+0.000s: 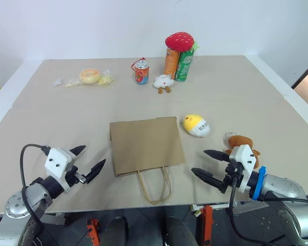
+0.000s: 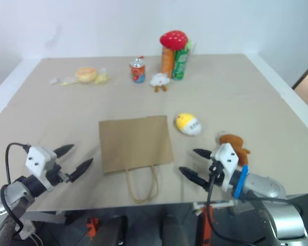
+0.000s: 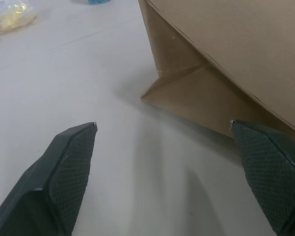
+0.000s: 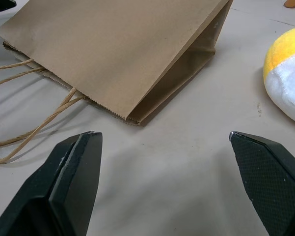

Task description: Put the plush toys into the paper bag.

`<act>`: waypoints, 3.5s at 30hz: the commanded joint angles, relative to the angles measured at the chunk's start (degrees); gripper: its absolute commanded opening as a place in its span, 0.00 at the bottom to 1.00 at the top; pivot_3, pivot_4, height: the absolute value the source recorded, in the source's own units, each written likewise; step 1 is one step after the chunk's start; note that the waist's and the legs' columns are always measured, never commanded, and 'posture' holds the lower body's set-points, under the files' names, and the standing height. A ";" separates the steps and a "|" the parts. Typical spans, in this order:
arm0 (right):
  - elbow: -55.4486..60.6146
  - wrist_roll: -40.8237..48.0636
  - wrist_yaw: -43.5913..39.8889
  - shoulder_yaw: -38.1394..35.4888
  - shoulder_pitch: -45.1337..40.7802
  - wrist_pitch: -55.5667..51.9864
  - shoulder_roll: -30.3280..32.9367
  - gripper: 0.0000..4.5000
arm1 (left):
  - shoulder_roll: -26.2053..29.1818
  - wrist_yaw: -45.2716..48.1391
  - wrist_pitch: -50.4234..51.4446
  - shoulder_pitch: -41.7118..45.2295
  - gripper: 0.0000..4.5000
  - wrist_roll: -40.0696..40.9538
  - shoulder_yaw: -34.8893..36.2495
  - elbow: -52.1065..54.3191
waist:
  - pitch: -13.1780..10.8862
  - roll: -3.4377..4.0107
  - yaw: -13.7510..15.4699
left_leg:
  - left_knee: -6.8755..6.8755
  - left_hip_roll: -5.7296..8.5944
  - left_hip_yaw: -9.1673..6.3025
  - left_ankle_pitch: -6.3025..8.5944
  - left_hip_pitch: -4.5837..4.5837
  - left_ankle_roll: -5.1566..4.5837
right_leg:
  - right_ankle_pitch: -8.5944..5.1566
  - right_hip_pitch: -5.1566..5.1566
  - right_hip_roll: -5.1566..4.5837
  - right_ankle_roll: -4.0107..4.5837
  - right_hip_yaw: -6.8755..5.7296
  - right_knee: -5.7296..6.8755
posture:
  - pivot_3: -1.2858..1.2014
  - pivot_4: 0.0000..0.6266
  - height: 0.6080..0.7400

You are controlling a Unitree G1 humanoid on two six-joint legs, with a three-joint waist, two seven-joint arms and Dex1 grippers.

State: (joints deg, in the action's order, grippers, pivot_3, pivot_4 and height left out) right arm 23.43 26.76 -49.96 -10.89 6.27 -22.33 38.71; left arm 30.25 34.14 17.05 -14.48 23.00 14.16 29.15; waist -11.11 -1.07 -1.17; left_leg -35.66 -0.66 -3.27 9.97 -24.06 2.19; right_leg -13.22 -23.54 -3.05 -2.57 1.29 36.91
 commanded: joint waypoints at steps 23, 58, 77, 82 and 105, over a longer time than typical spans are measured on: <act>-0.72 9.73 -17.07 5.17 -19.88 -4.12 7.16 1.00 | 3.41 2.69 -5.40 6.42 0.99 -2.38 -0.83 2.63 | -0.07 -0.02 -0.13 | -0.07 -0.17 0.12 -0.01 0.04 -0.02 | 0.00 -0.02 0.11 0.00 -0.01 0.00 | 0.52 0.24 1.00; 0.55 14.43 -19.41 11.36 -27.84 -12.90 7.89 1.00 | 13.63 33.72 -28.58 23.69 0.99 -10.47 -26.04 -7.63 | -0.04 -0.19 0.02 | -0.04 -0.62 0.00 0.26 0.01 0.18 | 0.04 -0.04 0.83 0.19 0.12 0.06 | 0.52 0.24 1.00; 1.21 12.69 -16.78 11.15 -25.38 -10.44 7.81 1.00 | 7.43 32.94 -34.69 28.16 0.99 -14.31 -31.37 -11.92 | -0.04 -0.19 0.00 | -0.07 -0.71 0.01 0.26 0.06 0.18 | 0.10 -0.01 0.98 0.22 0.21 0.09 | 0.52 0.24 1.00; 1.34 12.35 -16.65 11.18 -24.62 -9.83 7.72 1.00 | 7.65 32.61 -36.91 28.66 0.99 -15.26 -30.68 -13.15 | -0.04 -0.19 0.00 | -0.09 -0.83 0.02 0.26 0.09 0.18 | 0.16 -0.01 1.11 0.31 0.23 0.09 | 0.52 0.24 1.00; 0.37 11.34 -16.31 11.63 -24.62 -8.93 7.64 1.00 | 9.42 31.52 -38.26 26.62 0.67 -14.74 -31.11 -11.30 | -0.04 -0.19 0.00 | -0.08 -0.91 0.08 0.26 0.20 0.18 | 0.18 0.02 1.19 0.36 0.32 0.10 | 0.52 0.24 1.00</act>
State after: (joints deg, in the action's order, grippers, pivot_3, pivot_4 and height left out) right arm 22.88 37.87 -66.17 2.15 -18.04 -31.90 46.26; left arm 39.34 65.32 -20.16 11.39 7.43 -16.49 16.55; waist -11.15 -1.26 -1.17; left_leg -35.74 -1.57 -3.18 10.23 -23.86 2.37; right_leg -13.04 -23.52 -1.86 -2.20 1.60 37.01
